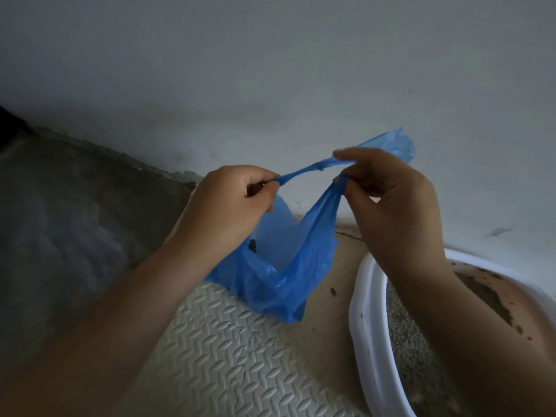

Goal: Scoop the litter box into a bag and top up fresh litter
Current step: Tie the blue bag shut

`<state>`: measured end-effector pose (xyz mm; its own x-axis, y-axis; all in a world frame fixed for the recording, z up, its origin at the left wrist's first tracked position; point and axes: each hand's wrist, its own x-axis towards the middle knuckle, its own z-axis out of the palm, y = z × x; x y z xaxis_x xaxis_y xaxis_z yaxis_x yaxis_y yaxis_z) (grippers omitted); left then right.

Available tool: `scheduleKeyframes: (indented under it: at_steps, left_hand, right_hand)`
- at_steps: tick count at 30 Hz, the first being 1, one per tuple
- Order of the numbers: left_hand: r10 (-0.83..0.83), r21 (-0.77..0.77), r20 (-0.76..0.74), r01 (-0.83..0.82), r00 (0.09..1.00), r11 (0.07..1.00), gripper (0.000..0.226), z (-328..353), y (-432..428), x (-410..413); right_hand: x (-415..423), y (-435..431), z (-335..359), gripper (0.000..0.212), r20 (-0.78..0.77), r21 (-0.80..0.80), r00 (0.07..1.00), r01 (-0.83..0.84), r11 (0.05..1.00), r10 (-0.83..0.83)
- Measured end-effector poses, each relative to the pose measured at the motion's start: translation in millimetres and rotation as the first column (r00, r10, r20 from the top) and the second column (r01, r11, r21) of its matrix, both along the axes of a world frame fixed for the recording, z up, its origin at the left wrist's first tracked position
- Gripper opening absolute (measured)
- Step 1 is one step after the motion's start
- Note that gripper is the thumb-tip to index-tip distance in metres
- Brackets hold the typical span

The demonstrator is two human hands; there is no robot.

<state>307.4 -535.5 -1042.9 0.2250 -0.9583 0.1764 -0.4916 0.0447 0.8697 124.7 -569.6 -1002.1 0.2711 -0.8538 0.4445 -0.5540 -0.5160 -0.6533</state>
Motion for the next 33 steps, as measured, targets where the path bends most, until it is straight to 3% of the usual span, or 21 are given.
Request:
scheduleKeyframes:
  at_steps: [6,12,17,25,33]
  left_hand:
    - [-0.058,0.009,-0.04,0.058,0.998,0.998,0.02,-2,-1,-5]
    - [-0.129,0.025,-0.032,0.13,0.991,0.991,0.02,-4,-1,-16]
    - [-0.185,0.034,-0.034,0.187,0.982,0.982,0.023,-4,-1,-20]
    - [-0.351,0.078,-0.192,0.371,0.917,0.925,0.019,-1,-1,-23]
    - [-0.281,0.041,-0.079,0.285,0.956,0.958,0.01,-8,-7,-25]
  right_hand:
    - [-1,-1,-2,0.023,0.1,0.065,0.995,-0.02,0.998,0.013]
    - [4,-2,2,0.02,0.031,0.169,0.997,-0.07,0.983,0.066]
    - [1,-7,6,0.021,-0.113,0.075,0.983,-0.138,0.988,0.146]
    - [-1,-11,0,0.024,-0.011,0.133,0.995,-0.099,0.986,0.101]
    - [-3,-11,-5,0.024,-0.033,0.123,0.996,-0.082,0.989,0.086]
